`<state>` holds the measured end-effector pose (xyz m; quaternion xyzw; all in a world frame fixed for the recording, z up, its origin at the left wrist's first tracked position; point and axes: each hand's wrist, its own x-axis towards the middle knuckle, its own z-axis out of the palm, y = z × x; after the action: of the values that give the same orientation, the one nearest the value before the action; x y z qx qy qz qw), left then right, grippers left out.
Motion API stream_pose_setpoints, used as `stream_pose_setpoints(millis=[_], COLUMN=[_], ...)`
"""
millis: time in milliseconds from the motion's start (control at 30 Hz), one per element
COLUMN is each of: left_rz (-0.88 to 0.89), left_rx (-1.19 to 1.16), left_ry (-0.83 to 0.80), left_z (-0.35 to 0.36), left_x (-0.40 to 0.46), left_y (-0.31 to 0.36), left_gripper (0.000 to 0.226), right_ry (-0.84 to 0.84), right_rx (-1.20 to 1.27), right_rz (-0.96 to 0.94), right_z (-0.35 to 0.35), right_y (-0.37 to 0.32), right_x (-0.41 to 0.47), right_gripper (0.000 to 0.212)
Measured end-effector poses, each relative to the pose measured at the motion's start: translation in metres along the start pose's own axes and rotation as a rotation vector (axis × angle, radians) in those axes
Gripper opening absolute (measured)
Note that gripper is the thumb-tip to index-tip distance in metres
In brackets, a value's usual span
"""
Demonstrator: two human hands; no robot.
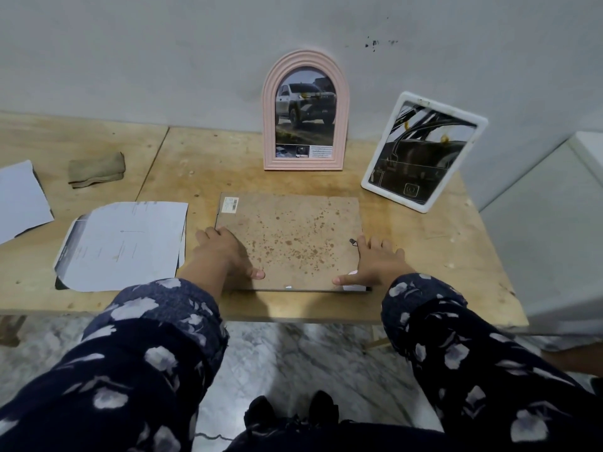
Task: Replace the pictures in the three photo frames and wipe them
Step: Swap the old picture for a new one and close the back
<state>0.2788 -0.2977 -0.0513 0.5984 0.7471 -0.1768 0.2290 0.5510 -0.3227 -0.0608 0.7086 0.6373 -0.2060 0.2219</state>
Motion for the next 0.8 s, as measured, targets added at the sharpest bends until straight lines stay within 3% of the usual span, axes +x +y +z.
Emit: stream_pose_setpoints(millis=[200,300,400,533,633,800], left_rz=[-0.029,-0.057,-0.01,0.217,0.332,0.412], left_rx=[0.101,0.116,0.162,0.142,0.098,0.219], left_ry=[-0.03,-0.015,-0.059,-0.105,-0.047,-0.042], left_z=[0.004,-0.002,-0.011,-0.024,-0.026,-0.024], left_x=[0.019,0.009,0.003,0.019,0.029,0.04], left_y=[0.006,0.014,0.022,0.04,0.059,0.077], left_gripper=[0.144,0.135,0.14,0.14,0.128,0.129], right_ry=[0.184,0.242,0.263,0.153,0.145,0.11], right_rx=[-0.115,-0.089,0.076,0.243,0.216,0.118], right_rz=[-0.063,-0.089,-0.093,-0.146,-0.153,-0.167], right_z=[-0.019,-0.029,-0.028,-0.023,-0.017,-0.021], right_y=[0.001,0.001,-0.002,-0.008,-0.01,-0.008], right_x=[0.008,0.017,0.026,0.035,0.037,0.04], right_gripper=[0.065,0.042,0.052,0.081,0.081,0.081])
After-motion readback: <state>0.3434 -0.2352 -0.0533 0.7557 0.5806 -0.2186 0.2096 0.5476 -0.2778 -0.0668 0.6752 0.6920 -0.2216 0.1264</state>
